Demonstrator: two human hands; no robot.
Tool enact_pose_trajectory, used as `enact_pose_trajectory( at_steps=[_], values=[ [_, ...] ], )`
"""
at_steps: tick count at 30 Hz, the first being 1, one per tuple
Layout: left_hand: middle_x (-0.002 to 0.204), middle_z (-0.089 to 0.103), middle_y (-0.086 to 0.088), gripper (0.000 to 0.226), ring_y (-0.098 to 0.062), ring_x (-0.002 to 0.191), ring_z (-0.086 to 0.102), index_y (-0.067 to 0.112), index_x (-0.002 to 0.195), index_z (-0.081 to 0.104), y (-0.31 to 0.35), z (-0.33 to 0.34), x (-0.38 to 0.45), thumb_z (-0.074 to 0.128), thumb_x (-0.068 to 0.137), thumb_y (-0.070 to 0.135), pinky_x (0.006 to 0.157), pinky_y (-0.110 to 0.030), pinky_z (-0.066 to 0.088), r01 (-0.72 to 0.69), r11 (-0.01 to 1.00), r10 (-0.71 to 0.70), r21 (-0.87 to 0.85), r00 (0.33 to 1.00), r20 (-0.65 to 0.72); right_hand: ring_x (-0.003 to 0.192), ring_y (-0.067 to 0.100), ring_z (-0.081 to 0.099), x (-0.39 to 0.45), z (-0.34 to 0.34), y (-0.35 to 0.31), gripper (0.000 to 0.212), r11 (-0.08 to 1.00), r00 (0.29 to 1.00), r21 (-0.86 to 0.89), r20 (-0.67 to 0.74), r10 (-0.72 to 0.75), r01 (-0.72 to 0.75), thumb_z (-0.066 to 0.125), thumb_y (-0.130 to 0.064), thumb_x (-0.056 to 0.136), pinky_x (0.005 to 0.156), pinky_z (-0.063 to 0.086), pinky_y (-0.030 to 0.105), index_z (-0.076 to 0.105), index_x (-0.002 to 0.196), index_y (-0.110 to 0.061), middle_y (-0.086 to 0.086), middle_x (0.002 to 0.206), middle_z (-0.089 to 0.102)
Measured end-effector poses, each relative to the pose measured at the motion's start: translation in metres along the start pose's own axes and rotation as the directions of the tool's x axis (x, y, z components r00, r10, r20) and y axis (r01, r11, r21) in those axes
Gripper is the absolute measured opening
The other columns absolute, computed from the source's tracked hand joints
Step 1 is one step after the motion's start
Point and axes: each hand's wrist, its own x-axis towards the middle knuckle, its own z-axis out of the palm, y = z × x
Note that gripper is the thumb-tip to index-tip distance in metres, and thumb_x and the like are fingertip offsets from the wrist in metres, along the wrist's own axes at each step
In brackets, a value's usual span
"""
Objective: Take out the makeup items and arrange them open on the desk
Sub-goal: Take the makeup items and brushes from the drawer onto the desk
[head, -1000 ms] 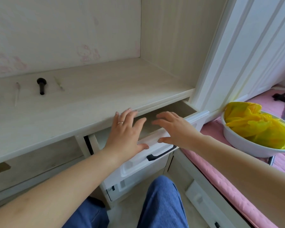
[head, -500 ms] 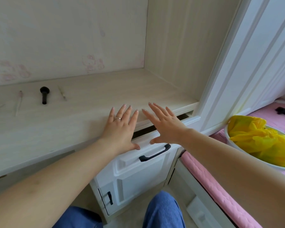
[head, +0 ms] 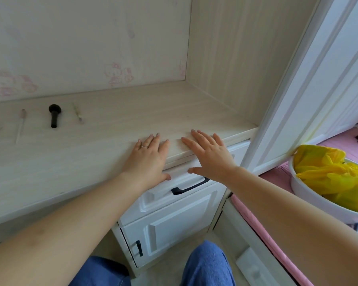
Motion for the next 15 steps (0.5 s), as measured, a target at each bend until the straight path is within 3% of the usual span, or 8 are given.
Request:
enact_pose_trajectory(
  at_steps=[15],
  values=[
    [0.159,0.007,-0.015,0.091,-0.029,0.146,0.009,0.015,0.15,0.005,0.0003,0.0047,0.0014,0.062,0.084,0.045,0.118,-0.043,0.01,0.002,1.0,-0.001,0.031,0.999,-0.033,0.14,0.027,0.027,0.0013,0.01,-0.0057,0.085,0.998,0.993,-0.012,-0.104,0.064,-0.065,0.071,-0.048,0.073,0.111,0.019,0.05,0.031,0.143,-0.025,0.01,0.151,0.032]
  ],
)
